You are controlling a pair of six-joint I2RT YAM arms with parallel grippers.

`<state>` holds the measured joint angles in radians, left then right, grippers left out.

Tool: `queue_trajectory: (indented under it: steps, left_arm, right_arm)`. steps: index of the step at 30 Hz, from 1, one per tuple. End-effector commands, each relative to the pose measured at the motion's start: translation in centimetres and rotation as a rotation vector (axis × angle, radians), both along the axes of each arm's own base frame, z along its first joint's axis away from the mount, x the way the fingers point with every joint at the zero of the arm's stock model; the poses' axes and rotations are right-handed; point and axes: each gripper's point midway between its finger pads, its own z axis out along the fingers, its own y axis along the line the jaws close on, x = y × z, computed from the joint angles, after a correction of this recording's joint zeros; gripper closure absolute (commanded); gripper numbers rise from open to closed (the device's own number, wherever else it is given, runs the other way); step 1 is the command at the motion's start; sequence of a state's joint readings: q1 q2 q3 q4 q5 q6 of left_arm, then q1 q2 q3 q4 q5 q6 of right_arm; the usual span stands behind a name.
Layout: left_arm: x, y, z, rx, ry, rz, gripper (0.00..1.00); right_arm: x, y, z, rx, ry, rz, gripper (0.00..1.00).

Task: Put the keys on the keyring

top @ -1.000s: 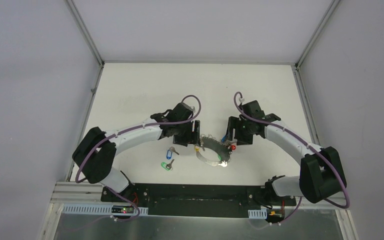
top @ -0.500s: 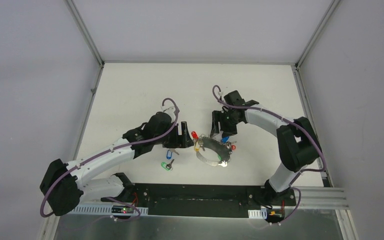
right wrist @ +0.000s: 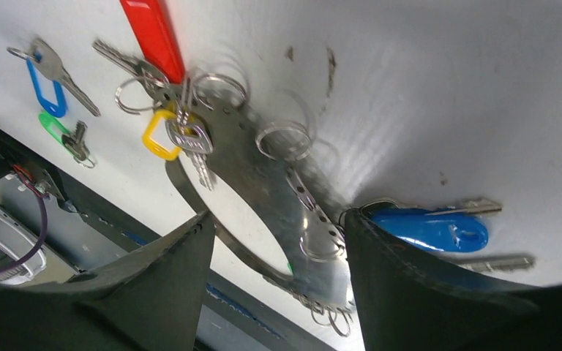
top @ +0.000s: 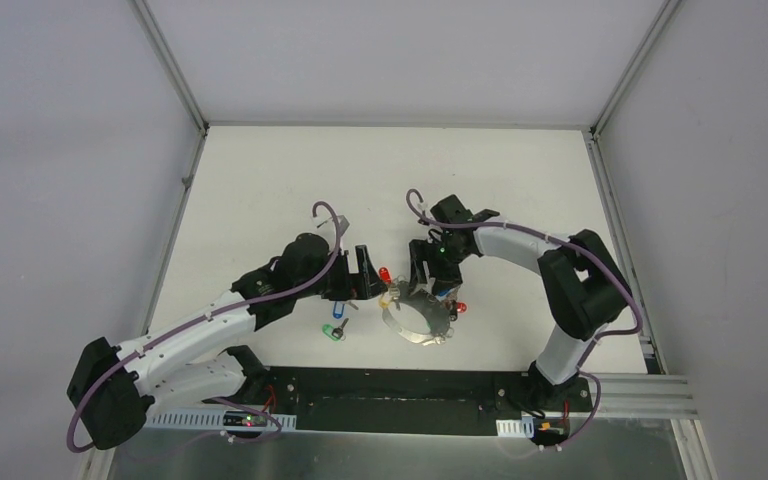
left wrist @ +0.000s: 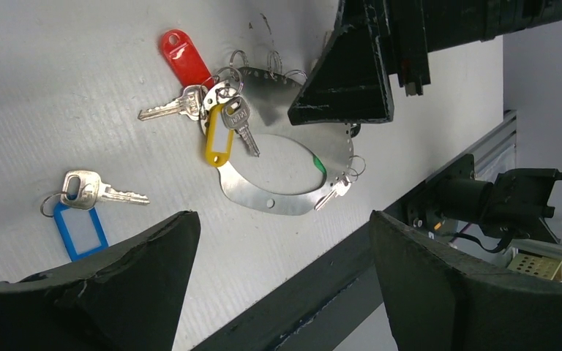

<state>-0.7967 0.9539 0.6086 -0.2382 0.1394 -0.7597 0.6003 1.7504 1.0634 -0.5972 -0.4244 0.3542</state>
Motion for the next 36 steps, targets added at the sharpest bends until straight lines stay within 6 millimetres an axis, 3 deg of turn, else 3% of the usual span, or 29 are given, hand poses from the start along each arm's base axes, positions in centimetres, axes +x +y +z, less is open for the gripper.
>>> queue_trajectory:
  steps: [1,8,12,16,19,23,30,33,36]
  left_arm:
    - [1.0,-0.7,1.1,-0.013,-0.015,-0.004,0.11]
    - [2.1,-2.4,0.0,0.035,0.044,-0.048,0.13]
    - [3.1,-4.0,-0.1,0.064,0.076,-0.106,0.15]
    - [4.5,-6.2,-0.3,0.081,0.107,-0.156,0.22]
    - [5.8,-7.9,-0.4,0.085,0.111,-0.199,0.32]
    - [7.4,-9.5,-1.0,0.117,0.126,-0.214,0.35]
    - [8.9,-10.5,-3.3,0.17,0.171,-0.221,0.45]
    - [9.2,-10.6,-4.2,0.192,0.182,-0.229,0.54]
    - [9.3,-10.6,-5.1,0.222,0.196,-0.232,0.55]
  right_arm:
    - [-0.5,-0.2,2.6,0.03,-0.038,-0.033,0.31]
    - [1.2,0.1,6.9,0.082,-0.172,-0.055,0.28]
    - [1.9,-0.2,8.1,0.148,-0.186,-0.099,0.27]
    - [2.1,-1.4,8.4,0.251,-0.142,-0.167,0.27]
    - [2.4,-3.1,8.3,0.293,-0.11,-0.235,0.28]
    - [2.2,-5.3,8.1,0.309,-0.095,-0.291,0.29]
    - [1.7,-9.3,7.8,0.293,-0.106,-0.404,0.34]
    - [1.1,-10.2,7.5,0.289,-0.099,-0.424,0.36]
    - [0.7,-10.4,7.4,0.282,-0.098,-0.423,0.36]
